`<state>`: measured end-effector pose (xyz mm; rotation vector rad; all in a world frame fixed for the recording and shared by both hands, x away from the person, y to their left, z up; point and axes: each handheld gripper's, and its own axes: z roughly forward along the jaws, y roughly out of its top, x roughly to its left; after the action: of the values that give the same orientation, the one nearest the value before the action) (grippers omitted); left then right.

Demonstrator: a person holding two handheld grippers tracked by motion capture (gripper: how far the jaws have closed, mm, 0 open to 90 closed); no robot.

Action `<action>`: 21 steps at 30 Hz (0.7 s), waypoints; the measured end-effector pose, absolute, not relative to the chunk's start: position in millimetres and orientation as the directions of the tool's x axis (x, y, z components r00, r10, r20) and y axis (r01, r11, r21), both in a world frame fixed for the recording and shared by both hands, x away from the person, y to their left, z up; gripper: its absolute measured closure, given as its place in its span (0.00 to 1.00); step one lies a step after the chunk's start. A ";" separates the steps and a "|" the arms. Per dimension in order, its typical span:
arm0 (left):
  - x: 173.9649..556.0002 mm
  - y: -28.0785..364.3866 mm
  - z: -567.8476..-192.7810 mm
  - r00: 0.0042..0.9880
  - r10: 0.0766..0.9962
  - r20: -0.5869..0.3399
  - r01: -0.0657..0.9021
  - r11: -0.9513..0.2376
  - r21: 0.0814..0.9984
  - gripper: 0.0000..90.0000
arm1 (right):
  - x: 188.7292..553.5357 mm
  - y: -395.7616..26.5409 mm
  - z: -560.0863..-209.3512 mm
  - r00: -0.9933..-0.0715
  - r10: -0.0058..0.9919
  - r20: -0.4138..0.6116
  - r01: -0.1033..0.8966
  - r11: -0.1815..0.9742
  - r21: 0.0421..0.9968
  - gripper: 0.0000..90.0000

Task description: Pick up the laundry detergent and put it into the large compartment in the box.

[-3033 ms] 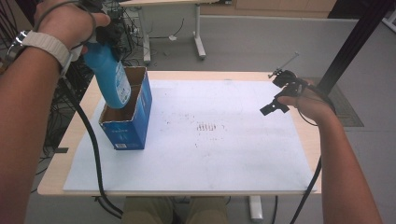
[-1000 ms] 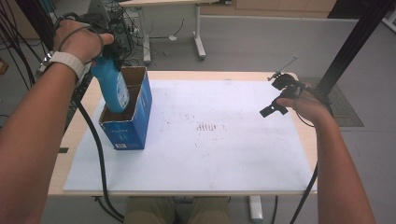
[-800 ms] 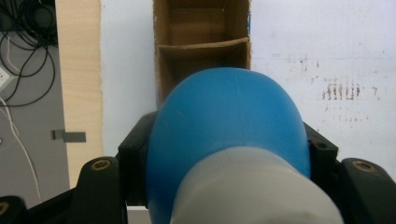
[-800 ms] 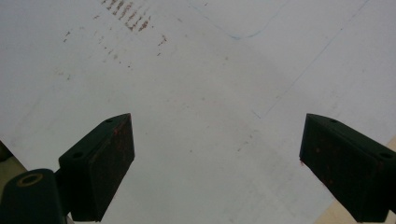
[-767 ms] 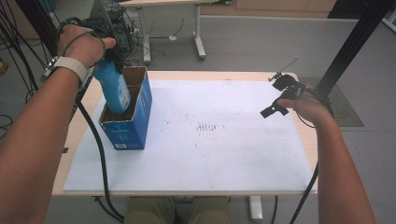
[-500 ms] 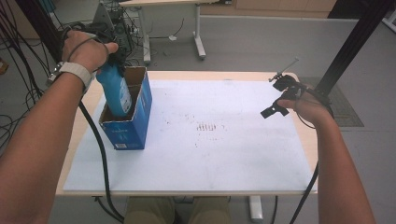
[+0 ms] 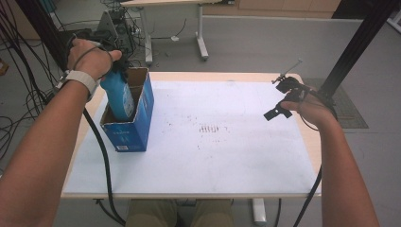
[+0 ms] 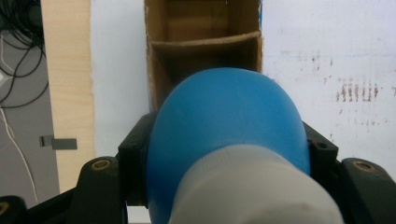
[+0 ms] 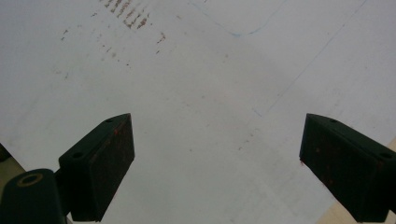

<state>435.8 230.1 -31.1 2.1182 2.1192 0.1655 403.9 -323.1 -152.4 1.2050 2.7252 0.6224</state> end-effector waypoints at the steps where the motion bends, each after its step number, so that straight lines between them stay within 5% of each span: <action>1: 436.6 230.2 -32.5 0.005 1.000 -0.021 0.985 -0.002 0.172 0.42 | 403.9 -323.4 -152.9 -0.682 0.727 0.074 0.687 0.603 0.404 0.11; 21: 445.4 230.0 -65.1 0.016 1.000 -0.021 0.989 -0.013 0.146 0.42 | 405.5 -324.0 -157.1 -0.678 0.731 0.083 0.695 0.600 0.395 0.11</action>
<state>445.4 230.0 -65.1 2.1502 2.1196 0.1329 405.5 -324.0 -157.1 1.2198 2.7317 0.6159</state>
